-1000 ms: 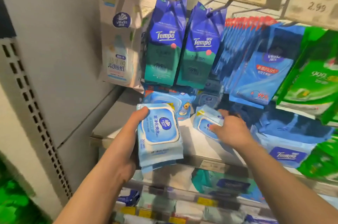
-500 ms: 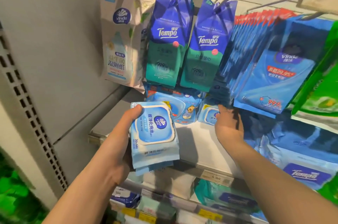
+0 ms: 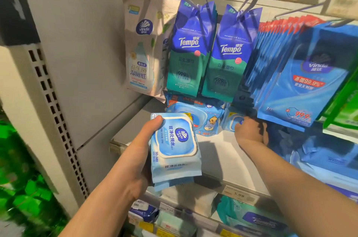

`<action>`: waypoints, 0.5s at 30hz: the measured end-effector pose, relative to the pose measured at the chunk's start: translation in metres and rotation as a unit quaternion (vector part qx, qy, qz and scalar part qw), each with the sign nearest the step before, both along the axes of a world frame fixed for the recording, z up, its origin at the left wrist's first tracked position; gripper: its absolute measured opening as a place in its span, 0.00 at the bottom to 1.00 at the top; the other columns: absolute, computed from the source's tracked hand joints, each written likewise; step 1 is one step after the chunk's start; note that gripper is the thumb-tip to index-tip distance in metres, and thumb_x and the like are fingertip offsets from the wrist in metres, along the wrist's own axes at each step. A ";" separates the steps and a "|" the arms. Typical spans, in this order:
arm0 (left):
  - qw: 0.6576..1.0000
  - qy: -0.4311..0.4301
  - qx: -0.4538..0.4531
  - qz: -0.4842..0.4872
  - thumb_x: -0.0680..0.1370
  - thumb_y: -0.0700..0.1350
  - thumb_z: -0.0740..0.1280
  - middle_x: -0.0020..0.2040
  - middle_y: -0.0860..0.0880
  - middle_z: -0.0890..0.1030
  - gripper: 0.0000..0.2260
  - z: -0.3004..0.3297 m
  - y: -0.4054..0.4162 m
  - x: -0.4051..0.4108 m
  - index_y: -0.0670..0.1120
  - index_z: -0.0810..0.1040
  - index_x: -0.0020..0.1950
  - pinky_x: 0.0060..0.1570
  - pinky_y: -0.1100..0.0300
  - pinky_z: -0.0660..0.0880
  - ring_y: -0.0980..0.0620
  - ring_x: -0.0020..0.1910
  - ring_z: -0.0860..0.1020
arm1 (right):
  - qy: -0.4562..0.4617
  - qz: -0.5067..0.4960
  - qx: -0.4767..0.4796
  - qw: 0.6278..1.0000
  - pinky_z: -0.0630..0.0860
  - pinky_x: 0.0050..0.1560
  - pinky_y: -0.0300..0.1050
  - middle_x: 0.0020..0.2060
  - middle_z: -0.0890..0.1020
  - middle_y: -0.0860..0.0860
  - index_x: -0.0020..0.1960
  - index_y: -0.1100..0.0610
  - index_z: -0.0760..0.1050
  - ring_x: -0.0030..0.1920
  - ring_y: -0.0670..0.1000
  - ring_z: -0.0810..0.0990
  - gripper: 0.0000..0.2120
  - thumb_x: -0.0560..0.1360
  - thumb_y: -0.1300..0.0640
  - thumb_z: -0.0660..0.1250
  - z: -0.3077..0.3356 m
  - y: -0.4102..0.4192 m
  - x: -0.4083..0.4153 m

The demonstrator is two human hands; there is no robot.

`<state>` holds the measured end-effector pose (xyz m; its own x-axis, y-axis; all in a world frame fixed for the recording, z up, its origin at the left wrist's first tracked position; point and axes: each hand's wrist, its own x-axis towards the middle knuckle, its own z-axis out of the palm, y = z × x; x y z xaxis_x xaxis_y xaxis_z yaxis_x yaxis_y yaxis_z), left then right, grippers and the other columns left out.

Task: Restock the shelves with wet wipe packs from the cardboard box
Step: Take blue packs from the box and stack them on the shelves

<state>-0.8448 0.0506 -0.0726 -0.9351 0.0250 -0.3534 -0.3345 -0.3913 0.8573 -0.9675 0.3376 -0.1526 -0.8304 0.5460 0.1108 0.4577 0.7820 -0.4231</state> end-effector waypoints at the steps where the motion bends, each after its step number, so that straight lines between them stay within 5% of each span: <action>1: 1.000 0.008 0.015 -0.011 0.84 0.45 0.54 0.28 0.42 0.82 0.15 -0.001 0.001 -0.002 0.38 0.75 0.48 0.23 0.65 0.75 0.55 0.18 0.77 | -0.010 -0.007 0.008 1.000 0.68 0.69 0.58 0.70 0.73 0.61 0.71 0.57 0.72 0.71 0.64 0.68 0.22 0.79 0.49 0.64 0.004 -0.004 0.003; 5: 0.992 0.109 0.039 -0.054 0.85 0.46 0.53 0.19 0.47 0.77 0.18 -0.006 -0.003 0.015 0.41 0.72 0.39 0.16 0.66 0.70 0.55 0.16 0.75 | 0.008 0.040 -0.001 0.999 0.66 0.70 0.59 0.71 0.70 0.58 0.73 0.56 0.68 0.73 0.62 0.66 0.29 0.78 0.42 0.66 0.017 -0.035 0.036; 7: 0.992 0.105 0.035 -0.068 0.84 0.49 0.55 0.21 0.46 0.78 0.18 -0.003 0.000 0.023 0.41 0.73 0.39 0.15 0.66 0.68 0.53 0.17 0.77 | 0.092 0.103 -0.053 0.989 0.72 0.64 0.55 0.62 0.79 0.58 0.64 0.55 0.75 0.64 0.59 0.76 0.21 0.79 0.42 0.65 0.023 -0.054 0.062; 10: 0.994 0.028 0.047 -0.095 0.81 0.57 0.59 0.33 0.43 0.85 0.20 0.000 0.015 0.022 0.42 0.81 0.45 0.25 0.62 0.78 0.50 0.28 0.84 | 0.109 0.157 -0.340 0.921 0.75 0.43 0.51 0.42 0.84 0.58 0.46 0.58 0.80 0.39 0.56 0.81 0.22 0.81 0.39 0.62 0.040 -0.079 0.106; 12: 0.991 0.018 0.057 -0.120 0.75 0.63 0.64 0.45 0.42 0.87 0.22 -0.005 0.020 0.029 0.46 0.85 0.50 0.35 0.54 0.82 0.45 0.39 0.86 | 0.054 0.191 -0.498 0.844 0.75 0.39 0.51 0.45 0.85 0.62 0.49 0.59 0.82 0.38 0.62 0.81 0.28 0.79 0.34 0.62 0.053 -0.087 0.129; 15: 0.987 0.028 0.070 -0.144 0.70 0.65 0.65 0.49 0.42 0.86 0.25 -0.010 0.030 0.031 0.47 0.85 0.54 0.33 0.54 0.82 0.44 0.42 0.86 | -0.022 0.278 -0.497 0.822 0.79 0.34 0.48 0.52 0.85 0.64 0.60 0.58 0.81 0.42 0.63 0.83 0.31 0.74 0.31 0.68 0.069 -0.083 0.150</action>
